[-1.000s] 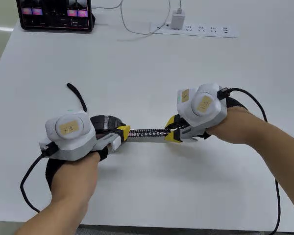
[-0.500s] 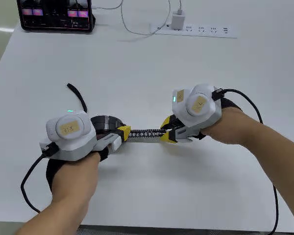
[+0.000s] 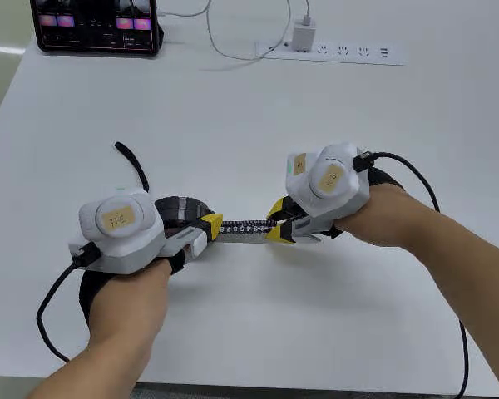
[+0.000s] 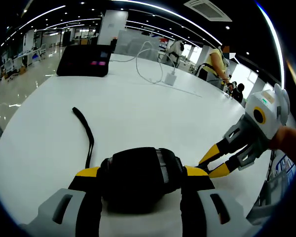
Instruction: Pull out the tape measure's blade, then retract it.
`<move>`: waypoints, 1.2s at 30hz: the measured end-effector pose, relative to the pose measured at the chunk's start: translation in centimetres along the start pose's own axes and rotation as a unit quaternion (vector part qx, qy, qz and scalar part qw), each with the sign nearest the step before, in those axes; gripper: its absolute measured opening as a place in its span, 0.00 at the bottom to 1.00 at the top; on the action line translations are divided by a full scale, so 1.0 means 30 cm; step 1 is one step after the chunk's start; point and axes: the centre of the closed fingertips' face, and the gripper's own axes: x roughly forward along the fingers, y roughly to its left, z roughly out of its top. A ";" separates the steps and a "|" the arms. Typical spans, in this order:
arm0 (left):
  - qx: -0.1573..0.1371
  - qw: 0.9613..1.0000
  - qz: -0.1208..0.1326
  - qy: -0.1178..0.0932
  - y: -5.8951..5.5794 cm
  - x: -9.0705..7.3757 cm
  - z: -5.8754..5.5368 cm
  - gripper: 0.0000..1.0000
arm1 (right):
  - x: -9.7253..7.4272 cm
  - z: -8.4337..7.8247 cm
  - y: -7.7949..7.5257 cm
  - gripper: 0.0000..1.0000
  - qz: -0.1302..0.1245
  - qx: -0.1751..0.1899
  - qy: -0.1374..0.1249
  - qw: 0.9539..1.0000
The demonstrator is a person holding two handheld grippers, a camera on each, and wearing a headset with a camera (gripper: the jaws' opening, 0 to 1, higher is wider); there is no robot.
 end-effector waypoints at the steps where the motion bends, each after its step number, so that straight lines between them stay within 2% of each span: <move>1: 0.000 1.000 0.000 0.000 0.000 0.000 0.000 0.60 | 0.001 0.001 0.000 0.09 0.000 0.000 0.000 1.000; 36: -0.007 1.000 -0.006 -0.002 0.002 0.000 0.002 0.60 | 0.064 0.072 0.011 0.09 0.009 0.001 -0.016 1.000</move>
